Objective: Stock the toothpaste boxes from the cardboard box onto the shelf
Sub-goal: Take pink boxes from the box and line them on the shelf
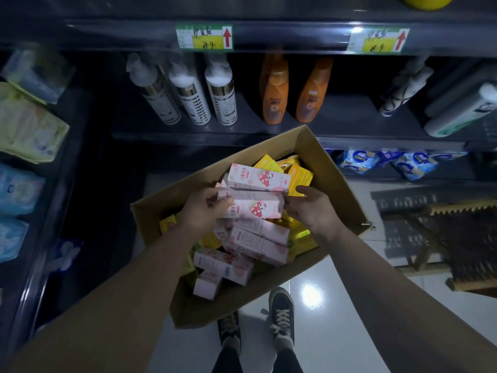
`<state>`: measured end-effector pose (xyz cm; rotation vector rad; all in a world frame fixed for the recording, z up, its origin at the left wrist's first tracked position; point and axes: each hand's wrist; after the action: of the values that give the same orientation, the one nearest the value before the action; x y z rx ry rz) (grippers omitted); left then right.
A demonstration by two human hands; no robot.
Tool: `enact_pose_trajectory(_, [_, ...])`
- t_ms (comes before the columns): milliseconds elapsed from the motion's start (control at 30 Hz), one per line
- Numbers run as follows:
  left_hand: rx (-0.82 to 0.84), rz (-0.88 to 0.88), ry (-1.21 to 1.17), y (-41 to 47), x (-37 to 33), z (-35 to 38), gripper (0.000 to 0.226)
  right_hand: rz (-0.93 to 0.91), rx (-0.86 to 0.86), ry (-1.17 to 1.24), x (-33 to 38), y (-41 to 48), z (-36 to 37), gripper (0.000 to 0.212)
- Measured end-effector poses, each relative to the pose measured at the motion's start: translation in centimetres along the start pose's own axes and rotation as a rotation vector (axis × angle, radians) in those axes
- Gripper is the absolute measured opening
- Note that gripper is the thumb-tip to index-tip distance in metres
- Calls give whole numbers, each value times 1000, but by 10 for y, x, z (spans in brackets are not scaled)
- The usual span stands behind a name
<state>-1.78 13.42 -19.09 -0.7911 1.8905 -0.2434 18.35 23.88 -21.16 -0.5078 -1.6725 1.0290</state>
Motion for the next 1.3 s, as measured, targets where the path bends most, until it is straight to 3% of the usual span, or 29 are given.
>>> enact_pose_trajectory(100, [-81,-48,-84,-4,7,-6,23,-45,-42,-9,8,0,7,41])
enact_pose_trajectory(200, [-152,-104,-186,-3,18,-14,30,-89,-136,-145,9,15,16,59])
enact_pose_trajectory(400, [-236,-138,-301,-3,31,-25,41,-4,-238,-464,15,47,27,65])
enact_pose_trajectory(467, [-262,-152,-346,-4,31,-26,43,0,-213,-410,14,56,29,59])
enact_pose_trajectory(600, [-276,-158,-377,-7,33,-27,24,2,-190,17,15,58,32,42])
enact_pose_trajectory(700, [-281,-158,-398,-11,35,-29,25,-40,-136,137,21,52,30,27])
enact_pose_trajectory(867, [-314,-169,-441,-26,28,-40,35,-12,-60,246,36,23,26,51])
enact_pose_trajectory(1167, [-282,-80,-495,-86,-15,-99,27,-161,68,147,76,-71,33,56])
enact_pose_trajectory(1300, [-356,-37,-569,-120,-30,-128,21,-284,109,175,103,-120,49,22])
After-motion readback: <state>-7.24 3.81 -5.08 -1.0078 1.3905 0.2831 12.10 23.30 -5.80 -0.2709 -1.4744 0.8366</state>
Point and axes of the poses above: each hand's wrist, its own y-axis towards the middle knuckle, its own z-axis out of the palm, x = y × z, and after that the axes turned 7 degrees about z, right-handed
